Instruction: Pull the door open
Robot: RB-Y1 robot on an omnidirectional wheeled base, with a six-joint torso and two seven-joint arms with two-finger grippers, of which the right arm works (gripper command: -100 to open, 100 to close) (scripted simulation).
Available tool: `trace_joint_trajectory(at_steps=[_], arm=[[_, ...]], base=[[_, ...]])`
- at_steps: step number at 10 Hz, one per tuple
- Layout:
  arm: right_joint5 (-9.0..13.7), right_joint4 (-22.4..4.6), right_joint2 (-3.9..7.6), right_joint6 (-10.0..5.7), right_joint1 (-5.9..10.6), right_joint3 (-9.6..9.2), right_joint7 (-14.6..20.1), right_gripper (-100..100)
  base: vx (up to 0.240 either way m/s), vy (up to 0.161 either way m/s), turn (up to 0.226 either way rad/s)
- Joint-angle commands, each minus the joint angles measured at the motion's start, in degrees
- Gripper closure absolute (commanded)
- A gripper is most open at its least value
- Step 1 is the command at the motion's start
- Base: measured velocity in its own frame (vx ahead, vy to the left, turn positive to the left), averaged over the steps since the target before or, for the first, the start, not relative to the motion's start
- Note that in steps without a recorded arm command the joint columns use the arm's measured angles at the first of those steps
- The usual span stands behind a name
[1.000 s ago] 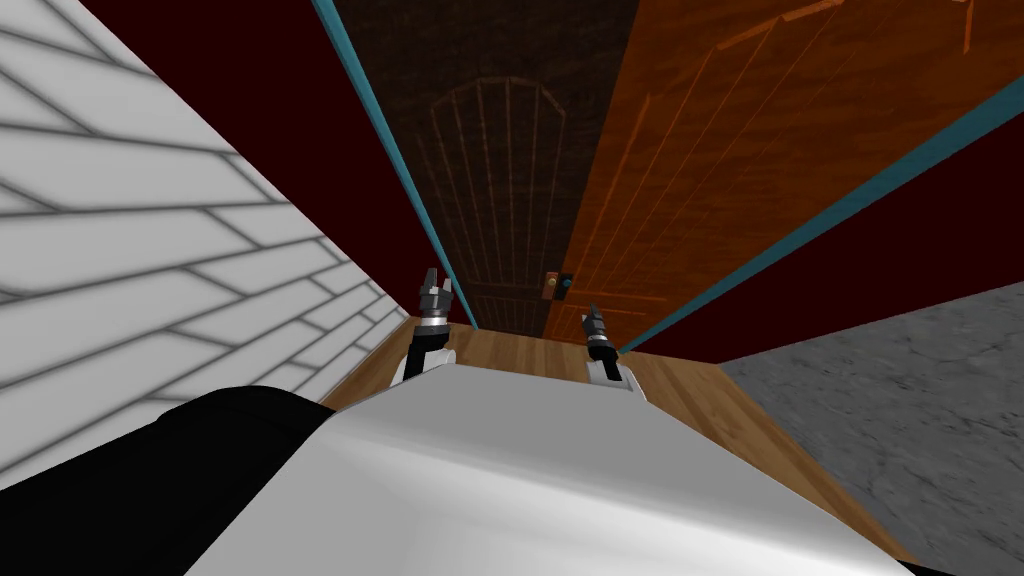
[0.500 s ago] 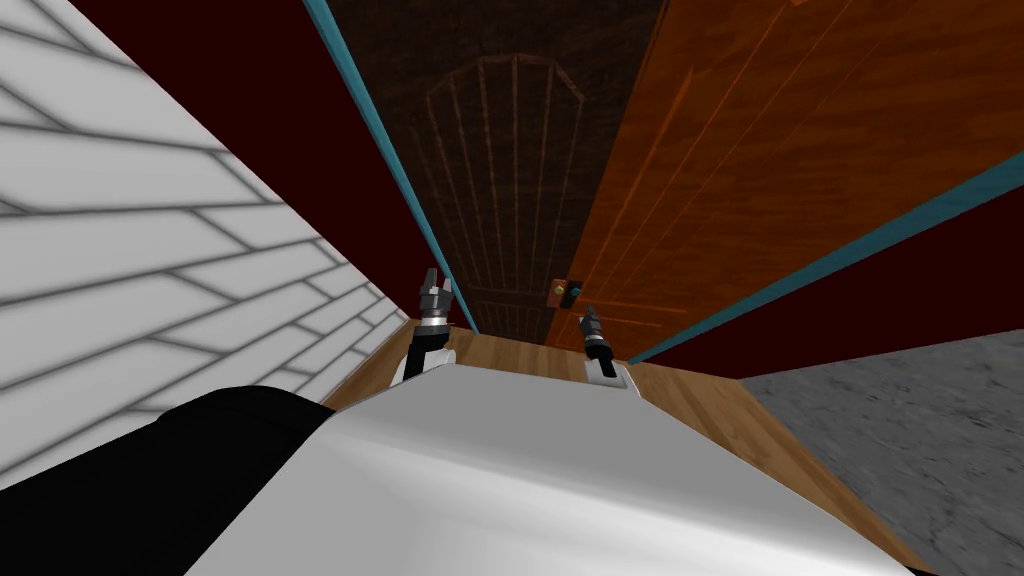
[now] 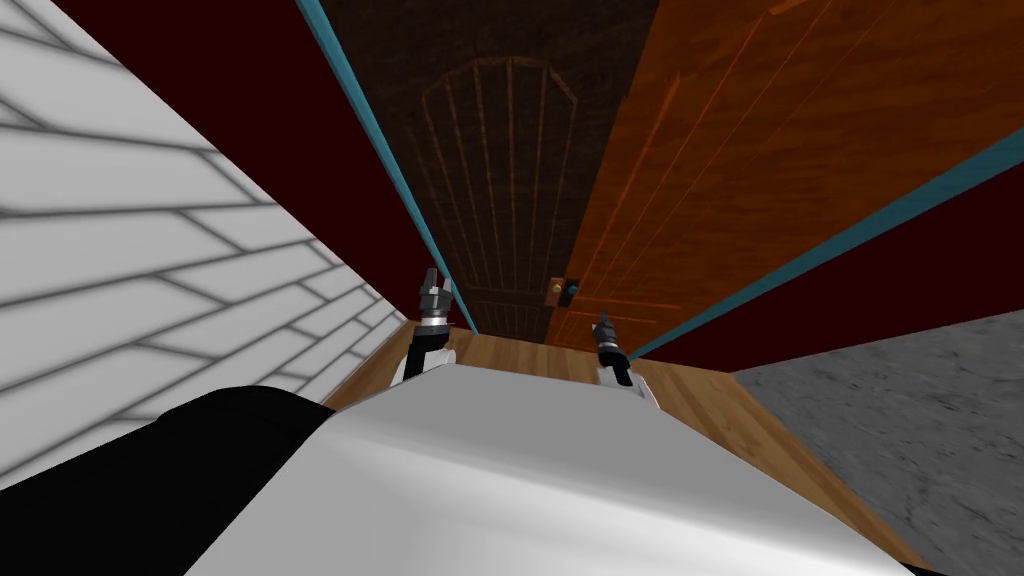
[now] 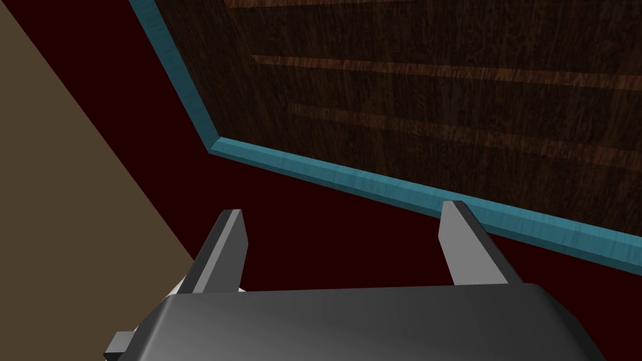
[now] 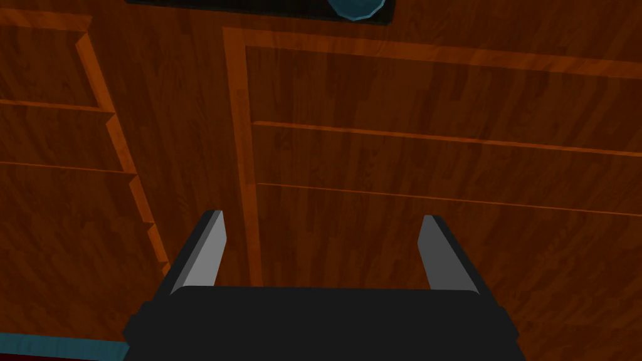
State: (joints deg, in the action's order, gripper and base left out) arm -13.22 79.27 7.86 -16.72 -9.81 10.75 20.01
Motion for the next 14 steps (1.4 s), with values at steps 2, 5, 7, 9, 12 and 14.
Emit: trace_joint_trajectory(at_steps=[2,5,7,9,12,14], arm=[[1.1,-1.4,2.41,-0.28,-1.45,2.95,0.7,-100],[2.4,-3.3,4.84,-0.87,-1.40,5.20,1.7,-100],[2.8,-3.6,5.13,-1.31,-0.57,4.95,2.1,-100],[2.8,-3.5,4.71,-1.78,0.71,3.77,2.3,-100],[2.6,-3.0,3.67,-2.36,2.57,1.62,2.4,-100],[2.7,-3.5,4.01,-2.59,2.29,2.15,2.4,100]], base=[[0.005,0.009,-0.013],[0.120,-0.010,0.060],[0.201,-0.034,0.107],[0.198,0.025,0.149],[0.190,0.077,0.171],[0.038,0.025,0.000]])
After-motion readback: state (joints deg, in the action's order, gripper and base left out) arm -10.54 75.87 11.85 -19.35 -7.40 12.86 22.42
